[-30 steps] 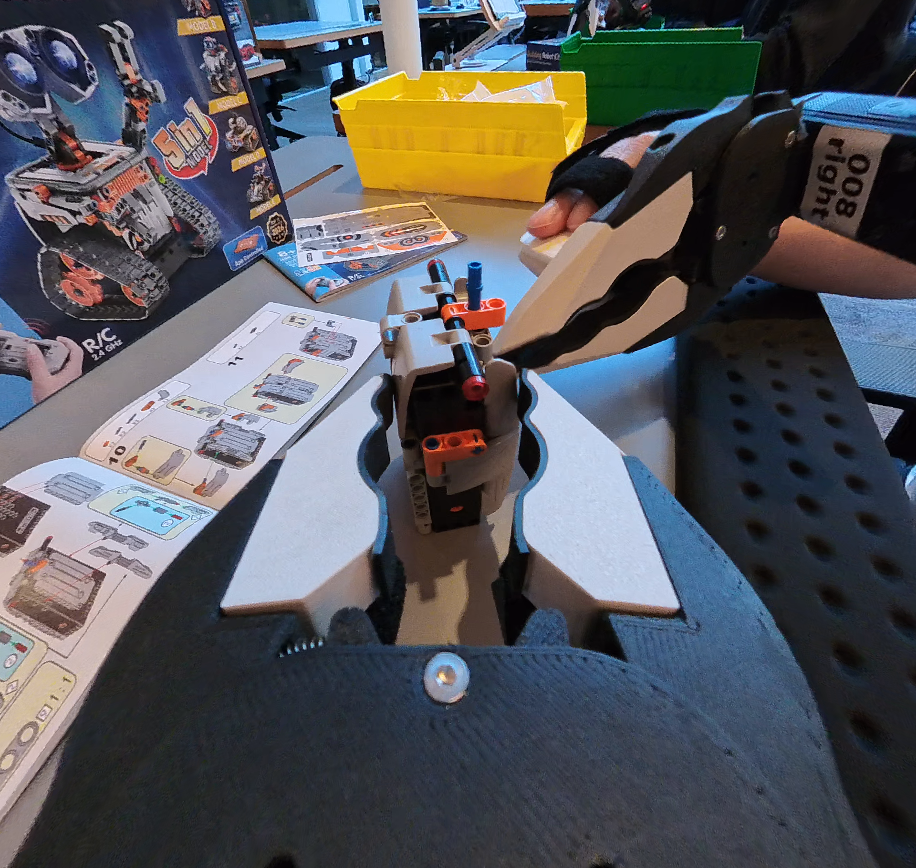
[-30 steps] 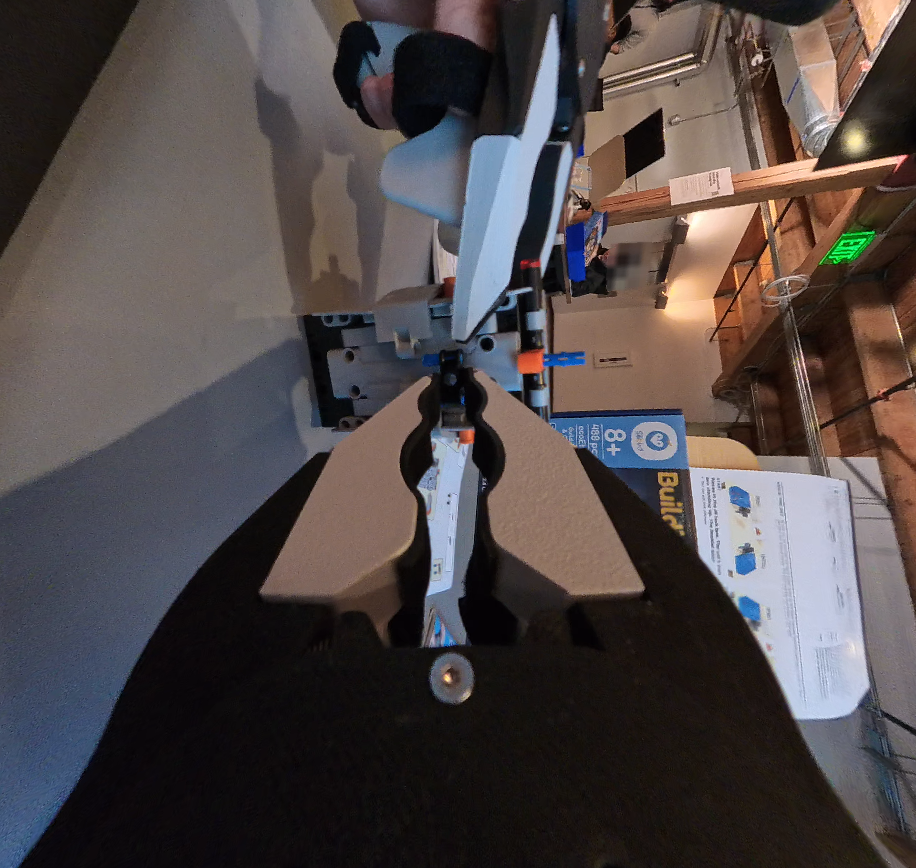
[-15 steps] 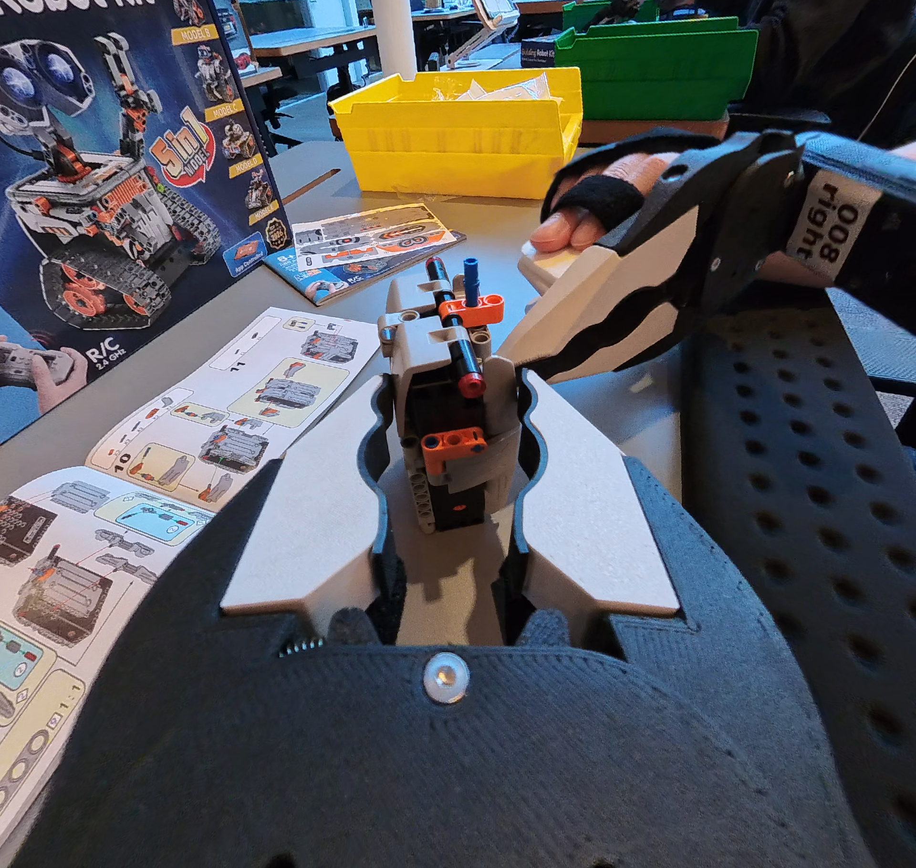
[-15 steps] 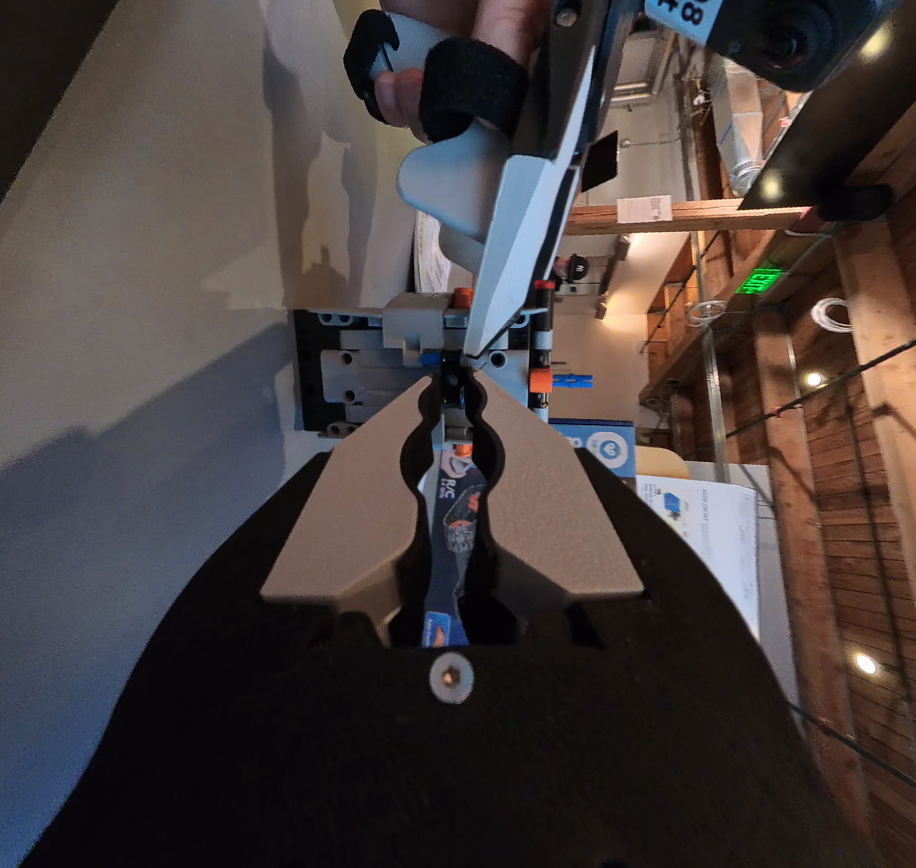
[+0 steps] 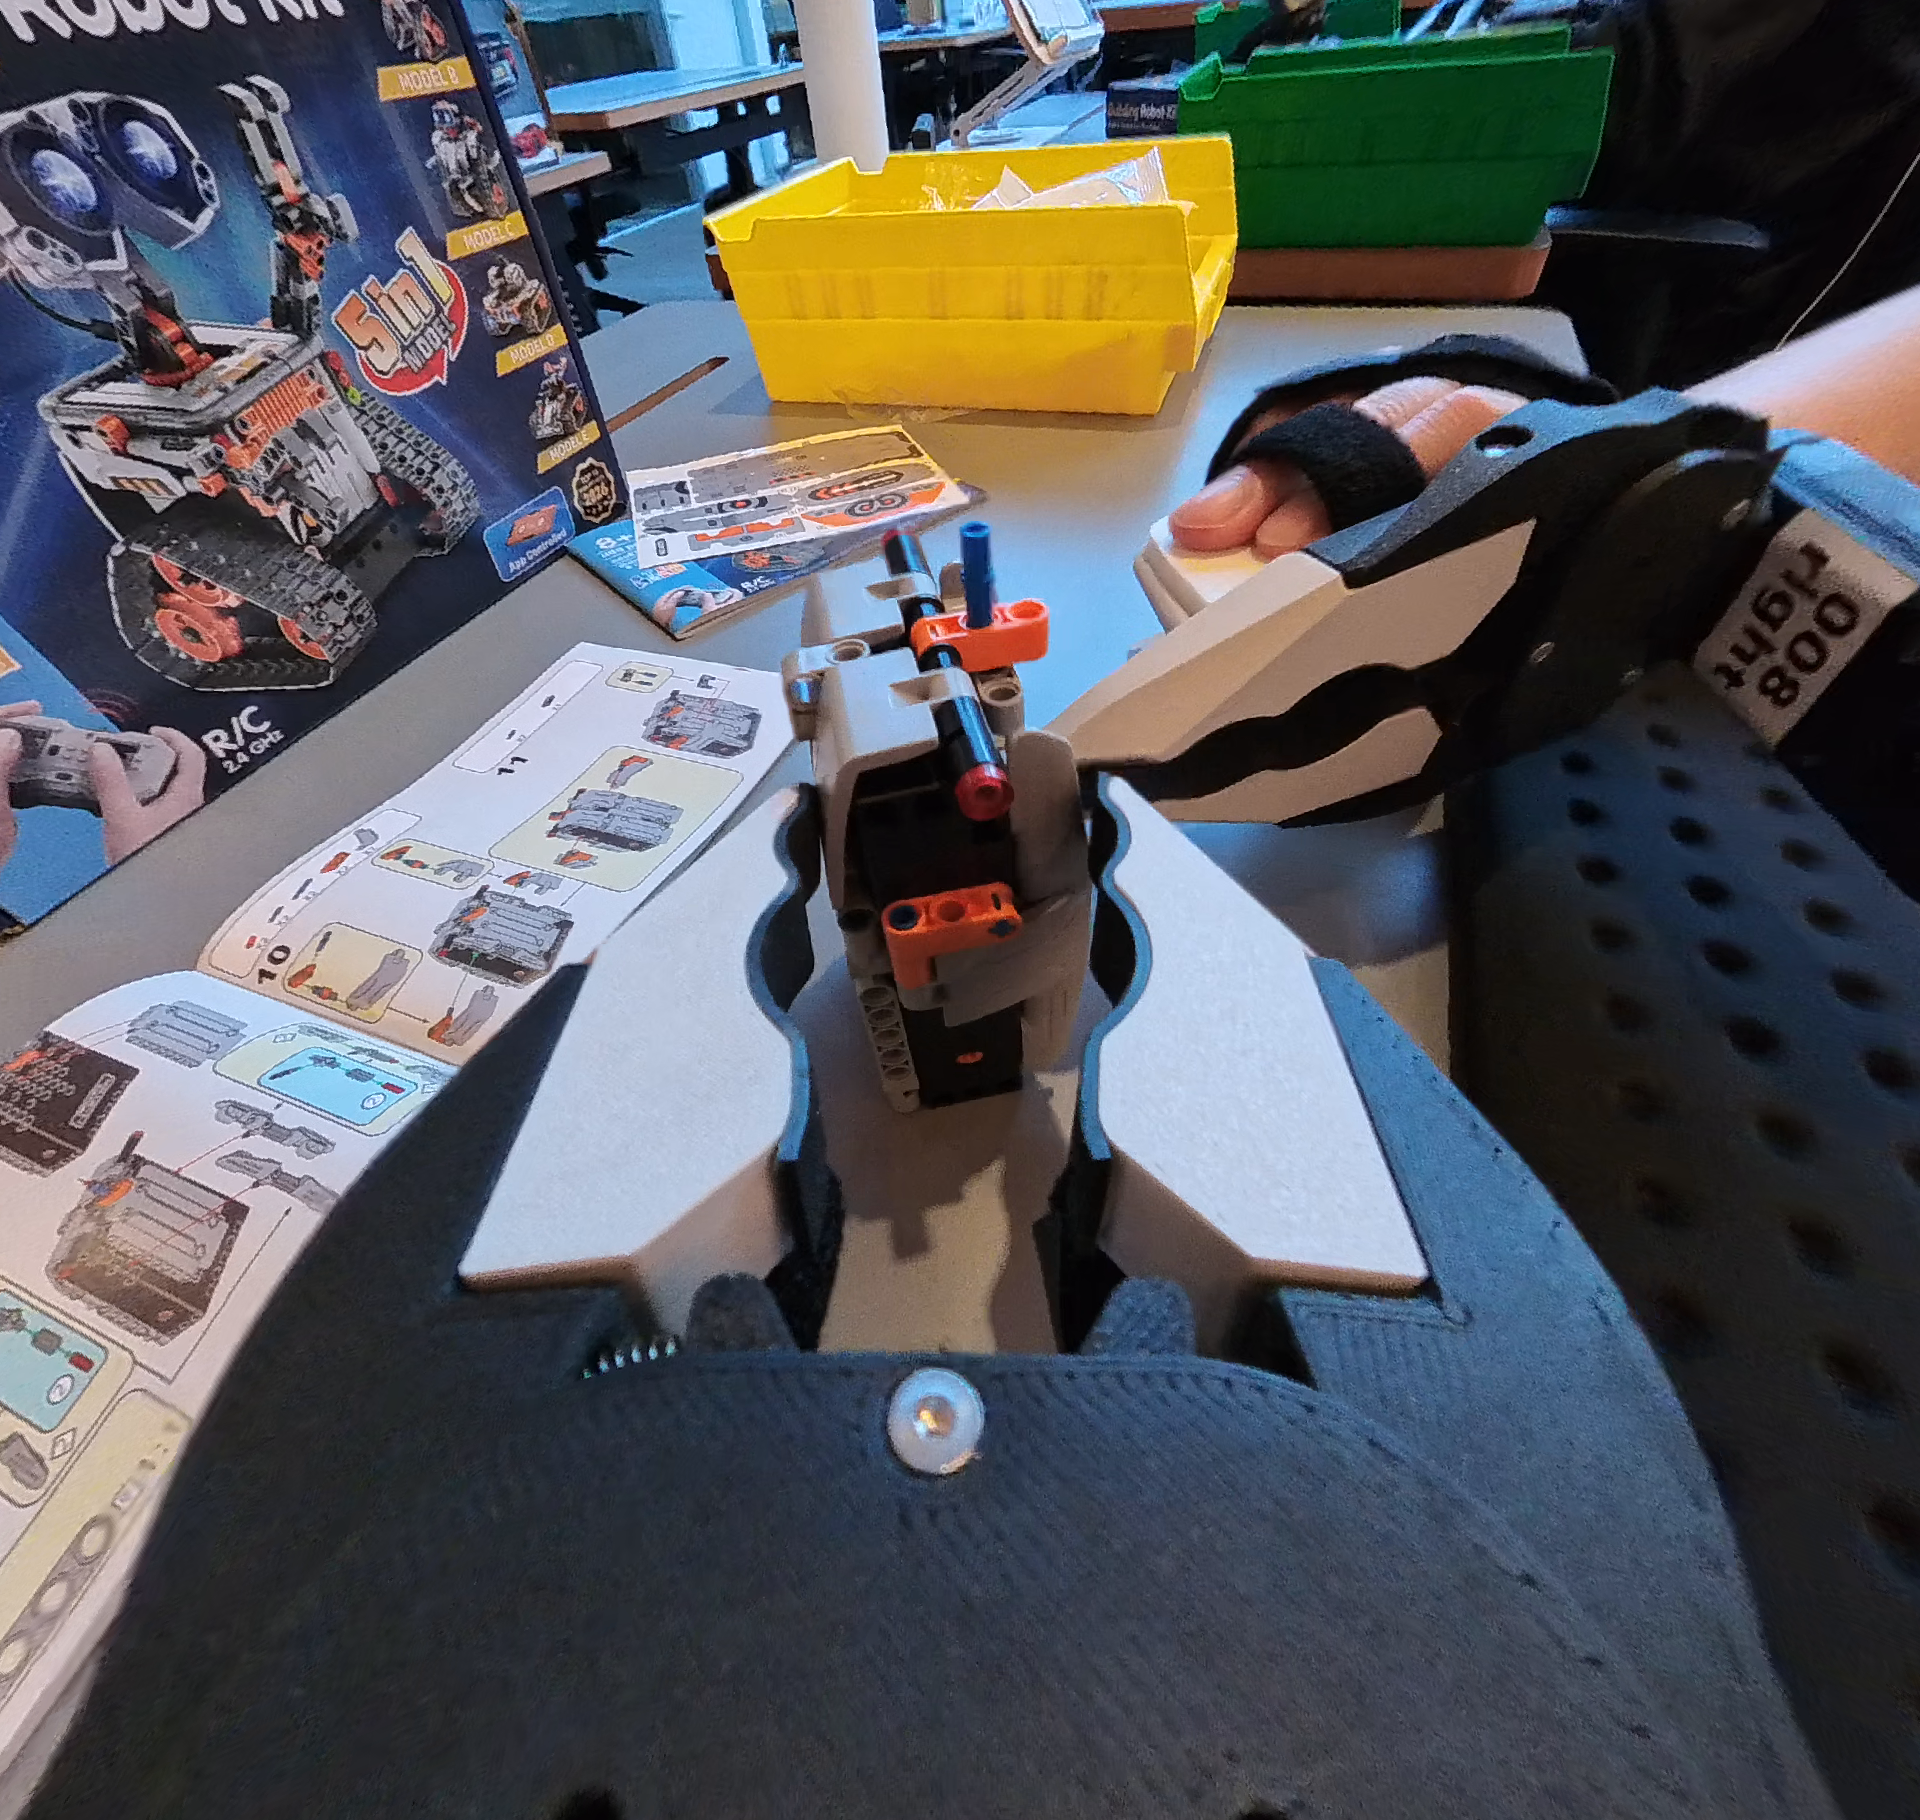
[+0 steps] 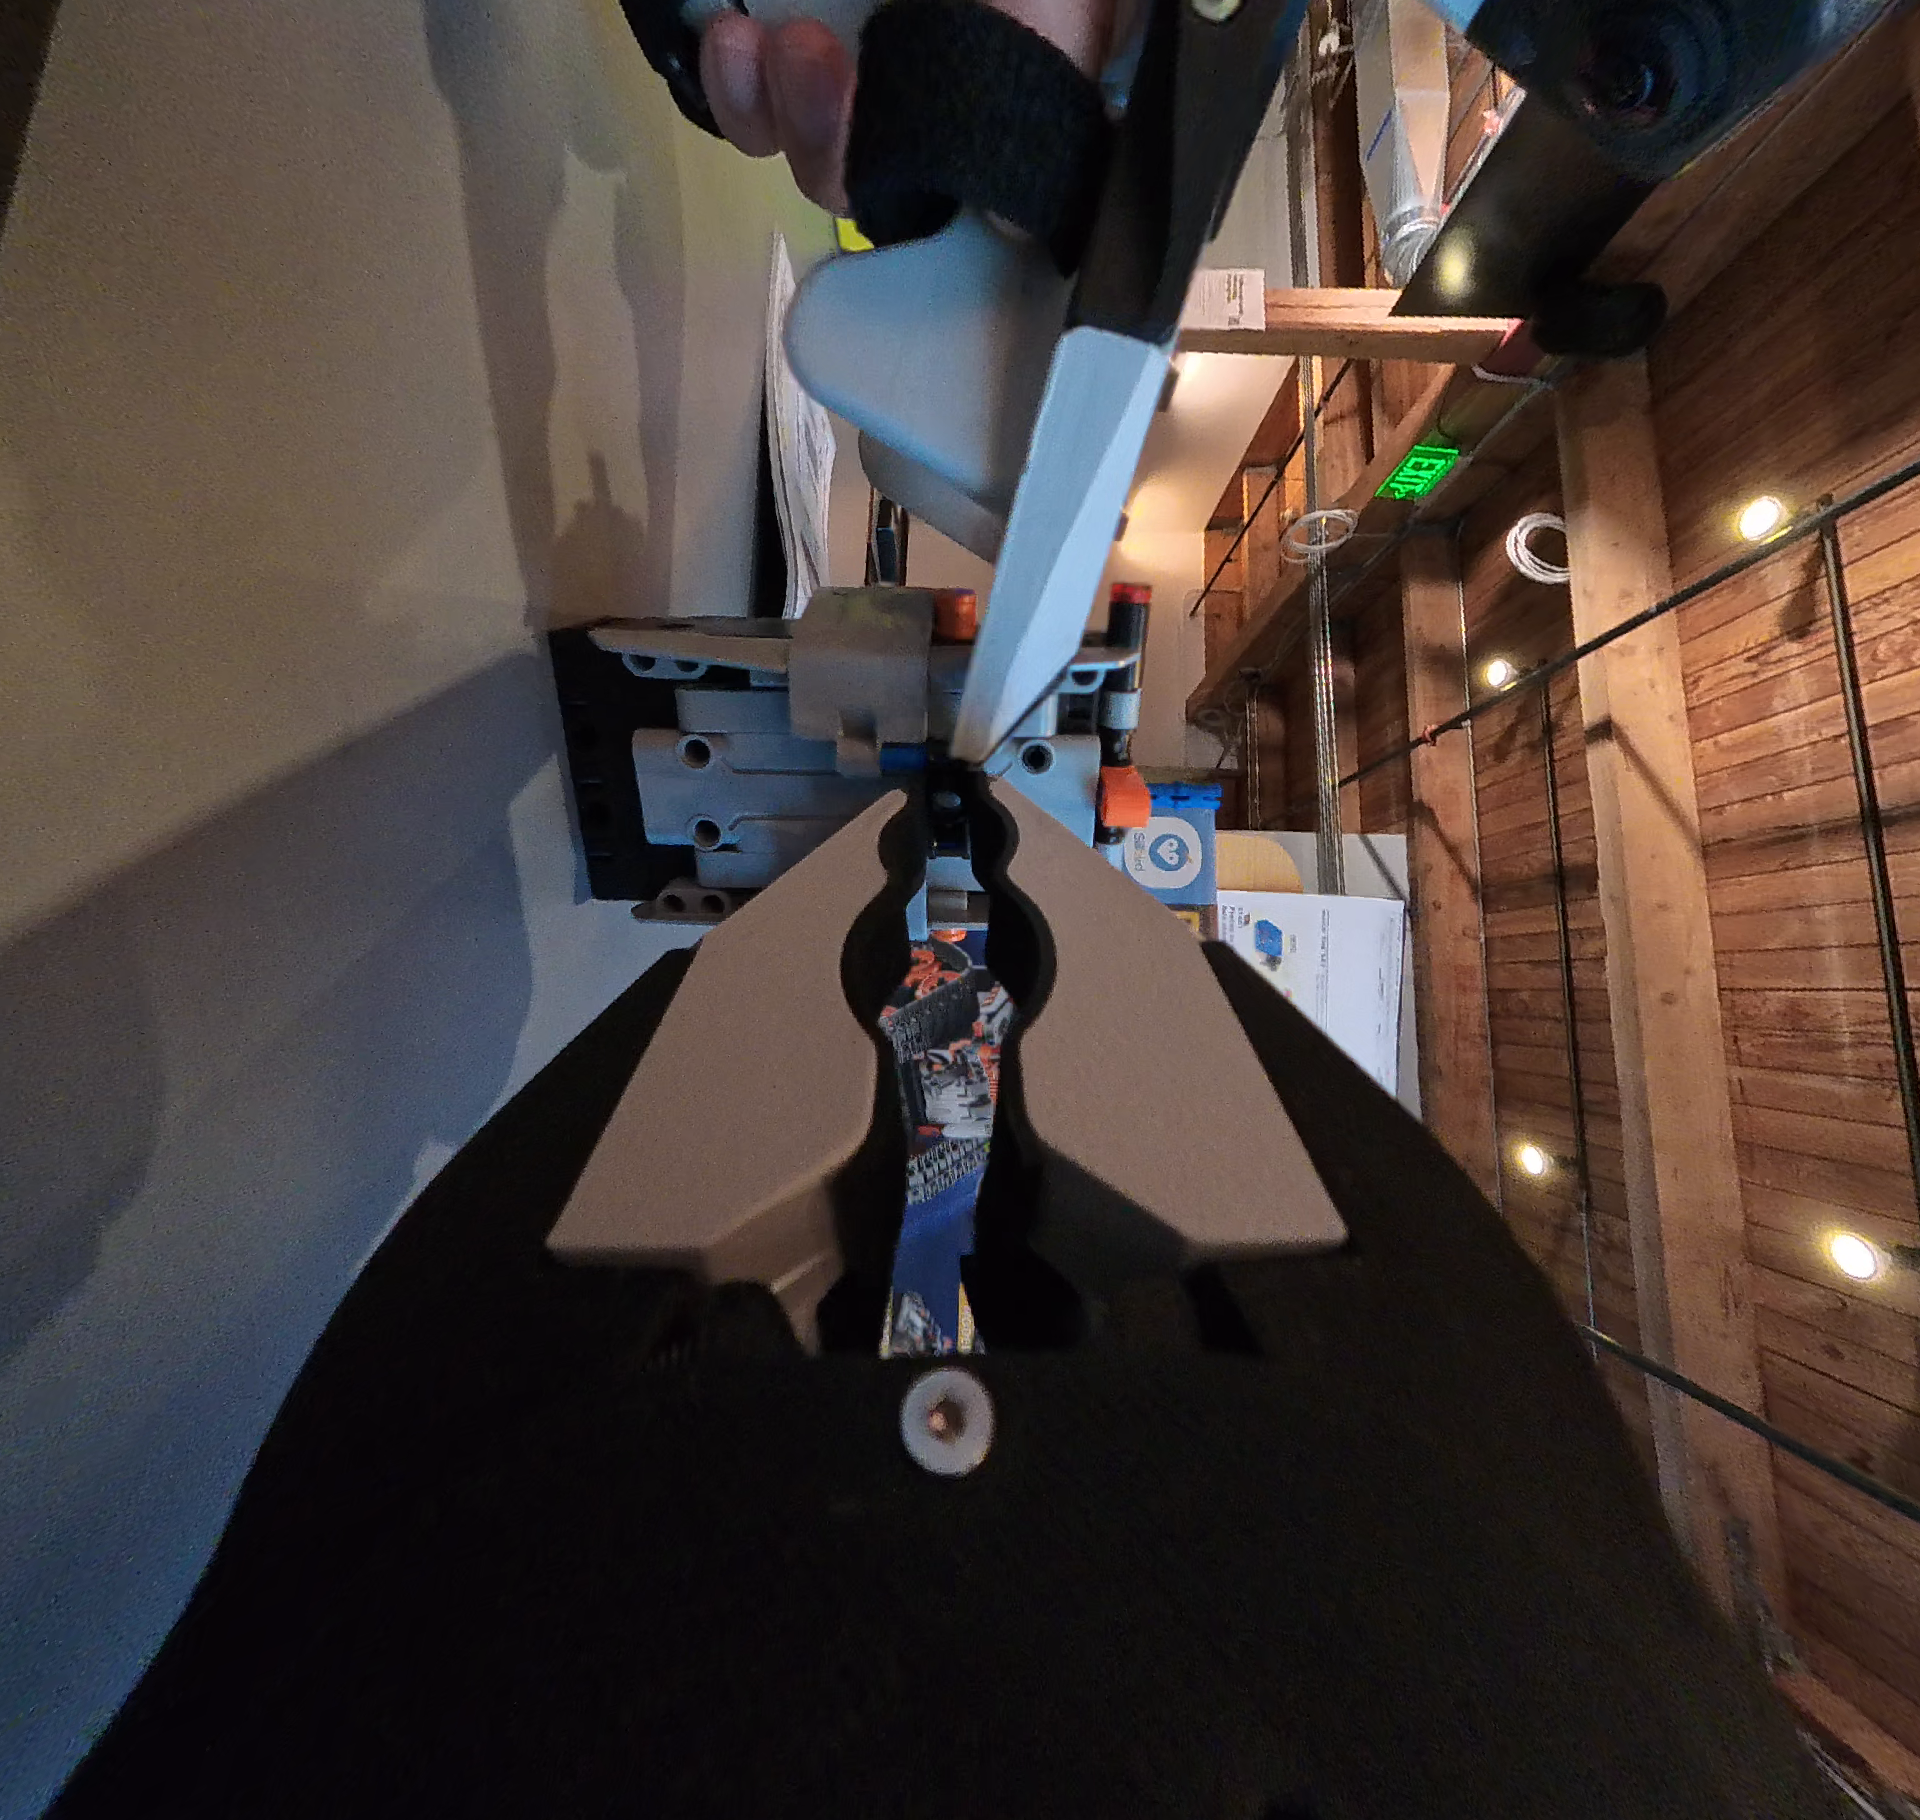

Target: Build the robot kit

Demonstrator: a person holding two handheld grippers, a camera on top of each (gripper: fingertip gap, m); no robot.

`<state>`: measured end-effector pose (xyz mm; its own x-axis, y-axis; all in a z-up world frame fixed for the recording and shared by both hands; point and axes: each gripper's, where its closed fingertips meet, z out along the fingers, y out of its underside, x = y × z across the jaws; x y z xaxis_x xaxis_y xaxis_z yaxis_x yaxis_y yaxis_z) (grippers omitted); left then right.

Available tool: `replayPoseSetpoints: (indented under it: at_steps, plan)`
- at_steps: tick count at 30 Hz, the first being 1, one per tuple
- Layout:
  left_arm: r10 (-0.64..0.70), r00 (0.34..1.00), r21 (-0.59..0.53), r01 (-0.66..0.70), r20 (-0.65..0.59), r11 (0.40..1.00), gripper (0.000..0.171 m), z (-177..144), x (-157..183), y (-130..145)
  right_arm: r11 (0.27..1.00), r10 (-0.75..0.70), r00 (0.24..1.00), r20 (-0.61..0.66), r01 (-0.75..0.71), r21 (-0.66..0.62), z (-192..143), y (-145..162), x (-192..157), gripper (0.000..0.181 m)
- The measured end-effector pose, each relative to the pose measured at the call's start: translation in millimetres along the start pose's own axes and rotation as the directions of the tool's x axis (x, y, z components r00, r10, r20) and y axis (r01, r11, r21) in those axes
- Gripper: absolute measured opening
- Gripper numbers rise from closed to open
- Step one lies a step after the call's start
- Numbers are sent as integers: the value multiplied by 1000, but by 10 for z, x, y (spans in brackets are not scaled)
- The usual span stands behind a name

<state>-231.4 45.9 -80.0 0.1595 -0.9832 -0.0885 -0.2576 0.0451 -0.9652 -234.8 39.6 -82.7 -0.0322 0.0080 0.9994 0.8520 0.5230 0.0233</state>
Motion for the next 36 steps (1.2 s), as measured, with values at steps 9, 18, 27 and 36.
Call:
replayPoseSetpoints:
  at_steps: [9,18,27,36]
  plan:
    - [34,998,-52,-31,54,998,56,64,2,83,1000,-1,1000,-11,1,-21,-2,18,-2,6]
    - [13,996,-60,-8,86,998,55,78,-21,78,999,0,1000,-13,-1,-35,4,54,3,6]
    - [12,985,-75,1,174,997,61,63,-83,52,999,19,1000,-18,-20,-47,8,86,29,6]
    - [31,988,-103,-15,152,995,61,-14,-33,-12,999,15,1000,-12,-16,-32,-1,68,15,6]
